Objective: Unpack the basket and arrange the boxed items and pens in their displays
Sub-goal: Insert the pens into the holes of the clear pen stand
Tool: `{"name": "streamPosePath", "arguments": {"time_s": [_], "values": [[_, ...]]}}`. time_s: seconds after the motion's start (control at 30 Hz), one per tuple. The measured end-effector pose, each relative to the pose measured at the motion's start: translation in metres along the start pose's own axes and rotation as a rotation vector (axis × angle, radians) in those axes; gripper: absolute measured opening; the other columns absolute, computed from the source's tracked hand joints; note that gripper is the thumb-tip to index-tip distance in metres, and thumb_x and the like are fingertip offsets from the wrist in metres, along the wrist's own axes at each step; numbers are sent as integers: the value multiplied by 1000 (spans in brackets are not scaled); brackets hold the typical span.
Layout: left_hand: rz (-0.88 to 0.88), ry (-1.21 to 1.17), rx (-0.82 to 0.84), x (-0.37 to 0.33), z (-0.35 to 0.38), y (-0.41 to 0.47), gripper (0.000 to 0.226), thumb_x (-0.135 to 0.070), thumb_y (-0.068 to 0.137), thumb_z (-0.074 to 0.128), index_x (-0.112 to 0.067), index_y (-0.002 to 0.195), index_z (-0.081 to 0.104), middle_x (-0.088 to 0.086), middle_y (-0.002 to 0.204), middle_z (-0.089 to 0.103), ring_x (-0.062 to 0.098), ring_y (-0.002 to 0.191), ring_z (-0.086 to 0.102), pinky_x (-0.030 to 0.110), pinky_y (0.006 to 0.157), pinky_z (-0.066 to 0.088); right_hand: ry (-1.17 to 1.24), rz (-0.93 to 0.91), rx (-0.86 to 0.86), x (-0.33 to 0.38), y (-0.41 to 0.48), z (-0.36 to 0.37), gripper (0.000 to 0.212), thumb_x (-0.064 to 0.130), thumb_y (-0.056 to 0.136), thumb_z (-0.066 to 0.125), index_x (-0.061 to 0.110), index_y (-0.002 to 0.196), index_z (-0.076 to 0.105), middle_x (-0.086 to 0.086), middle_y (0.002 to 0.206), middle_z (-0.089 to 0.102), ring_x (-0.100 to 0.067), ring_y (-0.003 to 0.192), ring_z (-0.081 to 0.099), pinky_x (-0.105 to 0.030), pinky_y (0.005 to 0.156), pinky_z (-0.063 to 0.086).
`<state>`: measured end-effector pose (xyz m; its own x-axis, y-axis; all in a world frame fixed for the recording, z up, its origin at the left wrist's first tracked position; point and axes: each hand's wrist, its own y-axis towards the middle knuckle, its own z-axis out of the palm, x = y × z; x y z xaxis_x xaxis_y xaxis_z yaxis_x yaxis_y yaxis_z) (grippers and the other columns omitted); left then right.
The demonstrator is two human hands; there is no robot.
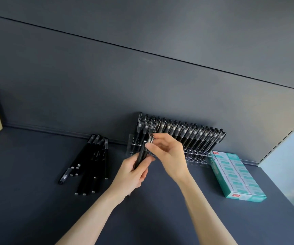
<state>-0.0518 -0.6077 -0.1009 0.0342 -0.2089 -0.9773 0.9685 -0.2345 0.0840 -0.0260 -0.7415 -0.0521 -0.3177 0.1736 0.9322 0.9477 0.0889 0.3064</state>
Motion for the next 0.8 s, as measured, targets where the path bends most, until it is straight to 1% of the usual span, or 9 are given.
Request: {"name": "streamPosePath", "arguments": {"time_s": [0.1,0.2,0.3,0.4,0.43,0.53,0.63,0.7,0.8], "values": [[-34,8,26,2,-2,0,18,-32,94,55,-23,95,70,-3,56,45,9,43,29,23,42,21,93,-8,-79,-1,-1,-4,18,8,84,68,15,100,64,3,79,73,-9,73,68,-17,68,51],[-59,20,-8,4,-4,1,18,-32,94,55,-22,97,70,-2,62,53,10,44,33,21,40,21,160,-14,-202,-1,2,-11,22,4,85,65,9,107,62,0,80,74,-12,73,68,-21,69,54],[-60,49,-121,5,-6,2,24,-36,95,53,-17,97,67,-2,70,62,10,43,36,20,37,23,145,-105,-388,4,9,-21,26,5,85,67,19,106,60,-2,77,72,-17,71,69,-25,68,56],[-46,5,-221,4,-9,5,25,-35,97,49,-17,99,66,-3,64,59,8,42,34,20,38,21,16,-226,-512,11,20,-30,28,9,86,67,32,99,56,2,76,70,-17,70,68,-27,71,54],[-47,-18,-234,3,-10,6,25,-33,98,47,-15,100,65,-3,62,58,8,42,33,21,38,21,-26,-255,-521,12,24,-30,28,10,87,66,33,98,55,3,78,70,-16,71,67,-26,72,53],[-45,-38,-230,3,-10,7,24,-25,100,43,-10,104,63,0,60,57,9,43,36,22,39,25,-120,-307,-511,11,35,-25,23,11,88,64,28,101,55,5,82,68,-10,74,65,-16,71,48],[-12,31,-208,2,-9,4,24,-29,101,42,-16,105,61,0,60,58,14,41,37,23,38,31,-167,-317,-470,6,40,-21,21,12,89,63,25,105,56,5,83,66,-4,75,63,-14,72,47],[0,58,-197,2,-10,3,23,-32,100,43,-20,105,61,1,58,56,13,39,34,23,37,28,-196,-320,-449,2,41,-19,21,13,89,63,24,106,57,6,84,65,-2,75,62,-13,72,47],[-11,36,-207,2,-11,4,23,-32,99,45,-20,103,63,2,58,52,8,37,31,21,38,22,-257,-327,-412,-4,42,-15,21,13,89,63,18,109,59,13,85,62,1,75,60,-10,71,45]]}}
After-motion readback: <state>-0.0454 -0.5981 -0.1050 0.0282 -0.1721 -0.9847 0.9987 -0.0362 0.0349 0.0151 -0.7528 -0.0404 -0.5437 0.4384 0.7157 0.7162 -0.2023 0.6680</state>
